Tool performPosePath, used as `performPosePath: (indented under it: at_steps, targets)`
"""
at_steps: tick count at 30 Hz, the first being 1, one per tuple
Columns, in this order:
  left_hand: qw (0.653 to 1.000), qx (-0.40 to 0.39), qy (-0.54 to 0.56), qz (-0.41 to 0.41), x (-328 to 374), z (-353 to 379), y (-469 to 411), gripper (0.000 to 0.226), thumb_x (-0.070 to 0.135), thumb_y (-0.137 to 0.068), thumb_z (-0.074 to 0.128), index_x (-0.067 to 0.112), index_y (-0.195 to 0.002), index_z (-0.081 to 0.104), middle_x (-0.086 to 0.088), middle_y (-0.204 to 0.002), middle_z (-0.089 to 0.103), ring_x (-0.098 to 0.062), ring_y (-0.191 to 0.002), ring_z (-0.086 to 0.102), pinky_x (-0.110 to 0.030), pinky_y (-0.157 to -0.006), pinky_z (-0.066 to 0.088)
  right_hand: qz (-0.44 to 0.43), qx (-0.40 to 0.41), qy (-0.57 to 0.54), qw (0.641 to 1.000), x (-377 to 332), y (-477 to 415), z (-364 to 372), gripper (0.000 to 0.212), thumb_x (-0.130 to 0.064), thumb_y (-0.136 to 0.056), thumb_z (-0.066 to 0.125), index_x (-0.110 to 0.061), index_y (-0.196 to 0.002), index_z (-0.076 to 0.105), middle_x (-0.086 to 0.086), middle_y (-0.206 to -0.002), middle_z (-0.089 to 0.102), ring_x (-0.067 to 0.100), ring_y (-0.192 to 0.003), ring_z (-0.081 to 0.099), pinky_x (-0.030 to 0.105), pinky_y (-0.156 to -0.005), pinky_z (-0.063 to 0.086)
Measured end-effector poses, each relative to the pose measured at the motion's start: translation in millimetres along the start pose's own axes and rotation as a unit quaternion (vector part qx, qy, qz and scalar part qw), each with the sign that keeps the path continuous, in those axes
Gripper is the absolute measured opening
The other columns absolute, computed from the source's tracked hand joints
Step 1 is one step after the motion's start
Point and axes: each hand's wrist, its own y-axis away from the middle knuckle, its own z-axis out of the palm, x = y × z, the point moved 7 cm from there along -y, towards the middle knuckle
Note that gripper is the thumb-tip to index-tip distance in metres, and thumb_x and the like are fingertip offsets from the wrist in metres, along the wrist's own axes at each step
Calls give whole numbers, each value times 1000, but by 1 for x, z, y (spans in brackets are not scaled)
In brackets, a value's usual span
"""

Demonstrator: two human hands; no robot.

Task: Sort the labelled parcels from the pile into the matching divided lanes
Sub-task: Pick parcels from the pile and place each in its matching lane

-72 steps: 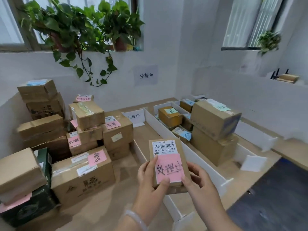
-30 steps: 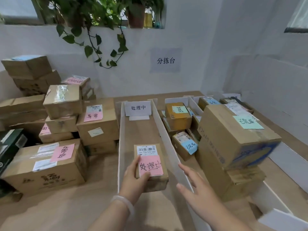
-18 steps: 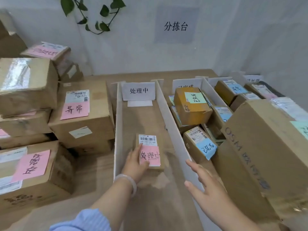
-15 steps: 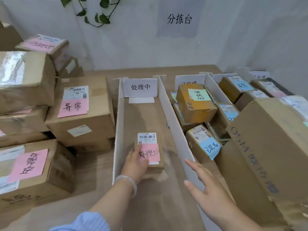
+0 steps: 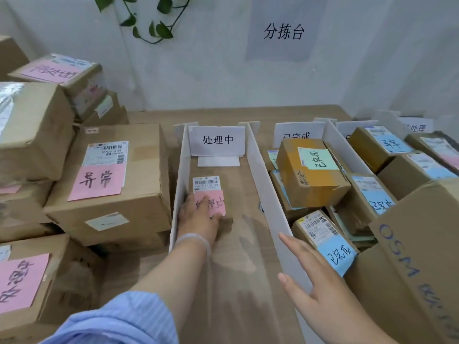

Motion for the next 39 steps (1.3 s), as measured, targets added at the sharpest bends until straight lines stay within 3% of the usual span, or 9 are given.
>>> performPosePath:
  at_steps: [7,12,16,22,24,26,32,36,39]
  targets:
    - [997,13,-70,4,17,-4,-85,56,46,-99,41,29,-152,28,-2,-163,7,-30,-147,13,-42,-118,23,-3,-2,53,999,16,-17,3,71,-52,-89,54,-79,-126,-1,-53,-140,-2,-26,-131,-1,10,-100,19]
    - [995,21,-89,27,23,-7,-82,63,52,-95,44,31,-152,27,-2,-163,10,-28,-147,13,-43,-118,23,14,-11,73,997,21,-11,4,64,-74,-69,37,-79,-124,7,-54,-139,-7,-26,-131,-11,-1,-96,10]
    - [991,9,-92,97,40,-14,-27,70,62,-91,47,36,-153,24,2,-163,13,-22,-149,9,-42,-119,20,23,-19,103,994,21,7,3,70,-80,-61,21,-73,-128,2,-51,-139,-15,-26,-127,-21,14,-107,7]
    - [974,48,-112,193,41,-57,100,84,79,-78,22,39,-152,28,4,-159,28,-19,-147,22,-41,-119,22,2,10,116,993,-2,50,7,72,-81,-61,13,-76,-128,-12,-42,-141,-15,-14,-137,-11,17,-111,2]
    - [974,87,-96,188,26,-79,142,83,78,-76,24,38,-148,37,5,-154,40,-19,-143,33,-43,-115,30,-13,11,87,996,-16,69,15,73,-82,-62,21,-79,-121,-22,-42,-142,-9,-14,-137,-5,15,-112,4]
    - [973,120,-91,175,3,-99,183,78,75,-79,31,37,-146,42,4,-148,48,-21,-139,41,-46,-111,37,-33,9,65,997,-29,88,24,69,-81,-62,25,-80,-125,-4,-41,-144,-4,-11,-140,0,17,-114,9]
    - [972,167,-128,102,-69,-144,286,73,73,-80,36,34,-139,52,2,-140,57,-23,-130,52,-48,-101,47,-86,-27,91,992,-80,141,53,75,-82,-64,13,-65,-133,-8,-30,-154,-11,-5,-145,-12,22,-117,0]
    - [971,182,-150,39,-118,-178,348,83,76,-75,21,39,-148,38,7,-153,40,-19,-143,34,-45,-115,32,-114,-41,69,990,-115,176,71,62,-67,-89,40,-66,-132,-5,-24,-158,-5,1,-147,-7,28,-119,4]
    - [965,212,-152,9,-150,-212,383,87,76,-72,17,39,-149,34,7,-156,35,-18,-145,28,-45,-116,29,-141,-51,57,987,-145,195,90,62,-59,-92,45,-64,-130,-4,-22,-159,-3,3,-147,-6,26,-119,3]
